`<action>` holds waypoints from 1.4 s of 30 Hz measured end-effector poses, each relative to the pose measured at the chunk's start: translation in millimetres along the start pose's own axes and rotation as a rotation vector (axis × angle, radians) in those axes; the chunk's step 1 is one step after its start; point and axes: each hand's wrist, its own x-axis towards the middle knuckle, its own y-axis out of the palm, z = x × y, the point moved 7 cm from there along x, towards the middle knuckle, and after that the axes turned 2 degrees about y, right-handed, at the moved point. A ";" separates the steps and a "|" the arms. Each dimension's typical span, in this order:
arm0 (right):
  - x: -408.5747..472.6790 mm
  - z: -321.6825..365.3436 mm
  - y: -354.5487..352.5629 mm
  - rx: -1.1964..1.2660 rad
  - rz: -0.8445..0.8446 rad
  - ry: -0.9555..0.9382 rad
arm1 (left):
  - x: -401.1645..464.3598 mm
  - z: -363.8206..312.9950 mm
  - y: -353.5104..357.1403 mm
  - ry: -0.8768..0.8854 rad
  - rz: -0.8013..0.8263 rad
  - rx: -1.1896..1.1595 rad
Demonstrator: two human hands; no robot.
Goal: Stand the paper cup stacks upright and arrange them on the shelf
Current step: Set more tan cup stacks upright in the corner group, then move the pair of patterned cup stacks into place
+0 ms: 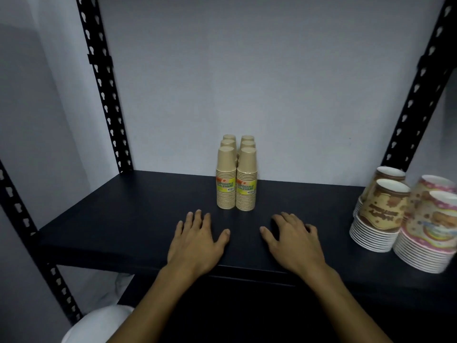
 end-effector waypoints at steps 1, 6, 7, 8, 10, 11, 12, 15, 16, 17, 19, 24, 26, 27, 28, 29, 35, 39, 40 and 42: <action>-7.2 -3.3 -1.9 0.000 0.010 -0.008 | -5.1 -1.7 -0.3 0.010 -0.004 0.002; -36.4 -27.6 -21.3 0.005 -0.014 -0.037 | -27.1 -28.3 -2.3 0.095 0.016 0.008; -41.2 -33.3 -26.2 0.001 -0.009 -0.037 | -30.6 -39.3 -3.6 0.127 0.017 -0.003; -45.8 -39.4 -31.5 -0.006 0.000 -0.038 | -33.6 -52.2 -6.0 0.168 0.013 -0.023; -55.6 -52.9 -45.6 -0.023 -0.011 -0.037 | -38.3 -82.7 -11.1 0.260 0.013 -0.092; -60.8 -61.1 -55.2 -0.017 -0.038 -0.032 | -40.2 -99.5 -13.8 0.300 0.024 -0.137; -66.4 -69.7 -67.5 0.007 -0.089 -0.029 | -41.2 -116.5 -15.6 0.336 0.042 -0.177; -87.7 -99.6 -115.2 0.137 -0.352 -0.019 | -41.5 -173.0 -25.7 0.470 0.051 -0.272; -95.5 -111.4 -131.8 0.174 -0.450 -0.008 | -40.8 -192.2 -31.1 0.513 0.039 -0.311; -103.0 -123.0 -147.6 0.202 -0.540 0.012 | -39.4 -210.2 -36.5 0.545 0.028 -0.350; -115.2 -146.0 -173.4 0.247 -0.677 0.086 | -34.1 -243.0 -47.0 0.593 0.010 -0.405; -119.1 -195.9 -191.0 0.353 -0.651 0.334 | -11.3 -297.7 -58.4 0.606 -0.015 -0.467; -113.8 -200.1 -191.2 0.407 -0.591 0.353 | -1.4 -308.2 -59.1 0.597 -0.018 -0.488; -110.5 -199.2 -190.9 0.425 -0.571 0.347 | 3.2 -311.5 -58.8 0.592 -0.012 -0.495; -107.5 -197.6 -190.4 0.439 -0.557 0.340 | 7.6 -313.5 -57.6 0.591 0.001 -0.499; -104.1 -196.2 -189.5 0.452 -0.549 0.333 | 11.2 -314.2 -55.6 0.592 0.018 -0.504; -84.1 -196.8 -174.7 0.528 -0.530 0.310 | 24.0 -309.3 -47.1 0.653 0.062 -0.538; -73.7 -191.5 -164.5 0.550 -0.570 0.287 | 26.1 -296.8 -54.3 0.692 0.058 -0.432; -69.9 -186.8 -161.4 0.560 -0.566 0.270 | 26.7 -291.0 -56.9 0.696 0.054 -0.400; -60.7 -174.7 -154.0 0.581 -0.536 0.229 | 29.6 -275.5 -62.9 0.689 0.048 -0.349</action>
